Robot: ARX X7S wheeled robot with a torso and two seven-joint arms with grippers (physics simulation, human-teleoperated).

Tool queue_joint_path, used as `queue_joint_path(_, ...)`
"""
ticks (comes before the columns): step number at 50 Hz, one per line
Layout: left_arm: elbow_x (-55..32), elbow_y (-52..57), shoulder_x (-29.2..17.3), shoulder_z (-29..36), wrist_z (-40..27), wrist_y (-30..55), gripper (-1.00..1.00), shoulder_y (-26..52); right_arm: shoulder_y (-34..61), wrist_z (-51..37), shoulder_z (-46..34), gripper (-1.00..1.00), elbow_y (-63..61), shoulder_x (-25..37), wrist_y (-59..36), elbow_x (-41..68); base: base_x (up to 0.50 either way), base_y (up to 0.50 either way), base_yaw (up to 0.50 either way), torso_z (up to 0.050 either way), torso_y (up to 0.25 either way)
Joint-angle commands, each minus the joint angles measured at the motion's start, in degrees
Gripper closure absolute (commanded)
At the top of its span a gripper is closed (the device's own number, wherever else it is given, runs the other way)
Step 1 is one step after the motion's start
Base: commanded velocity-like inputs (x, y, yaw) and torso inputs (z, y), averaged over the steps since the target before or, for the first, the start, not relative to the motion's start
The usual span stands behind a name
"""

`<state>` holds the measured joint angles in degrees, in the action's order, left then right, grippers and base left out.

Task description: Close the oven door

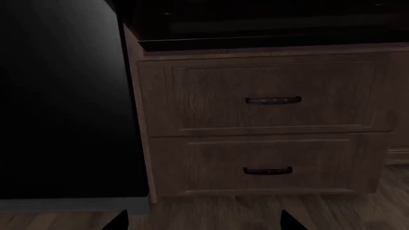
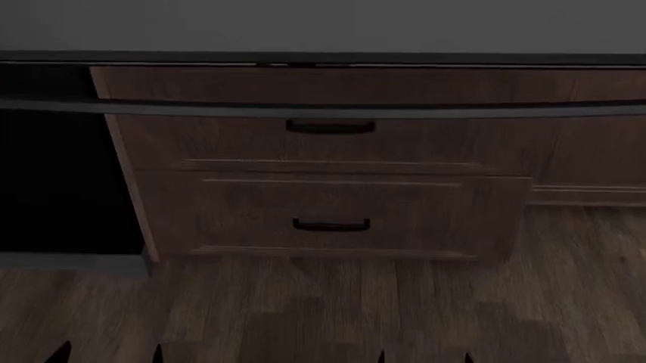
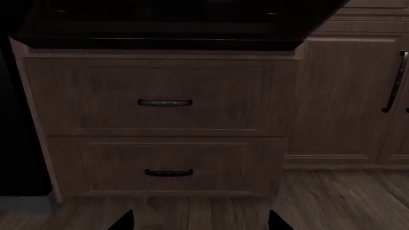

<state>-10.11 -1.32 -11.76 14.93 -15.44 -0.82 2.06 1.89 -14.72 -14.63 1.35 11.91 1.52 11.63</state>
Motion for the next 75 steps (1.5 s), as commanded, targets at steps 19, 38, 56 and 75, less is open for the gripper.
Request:
queue_joint_path(19, -1.1, 0.13, -0.47, 0.36, -0.49, -0.3, -1.0, 0.07, 0.39, -0.88, -0.8, -1.0, 0.45, 0.45, 0.35, 0.07, 0.23, 0.0, 0.0, 0.0, 0.0)
queue_joint_path(38, -1.7, -0.03, -0.76, 0.69, -0.72, -0.67, -1.0, 0.24, 0.42, -1.3, -1.03, -1.0, 0.24, 0.77, 0.16, 0.78, 0.3, 0.0, 0.0, 0.0, 0.0)
queue_joint_path(56, -1.76, 0.03, -1.08, 1.15, -1.19, -1.07, -1.0, 0.15, 0.42, -1.57, -1.41, -1.0, 0.0, 1.1, 0.02, 1.22, 0.29, 0.0, 0.0, 0.0, 0.0)
queue_joint_path(75, -2.02, -0.09, -1.37, 1.57, -1.57, -1.34, -1.0, 0.2, 0.56, -1.75, -1.8, -1.0, 0.46, 1.36, 0.62, 1.52, 0.3, -0.1, 0.0, 0.0, 0.0)
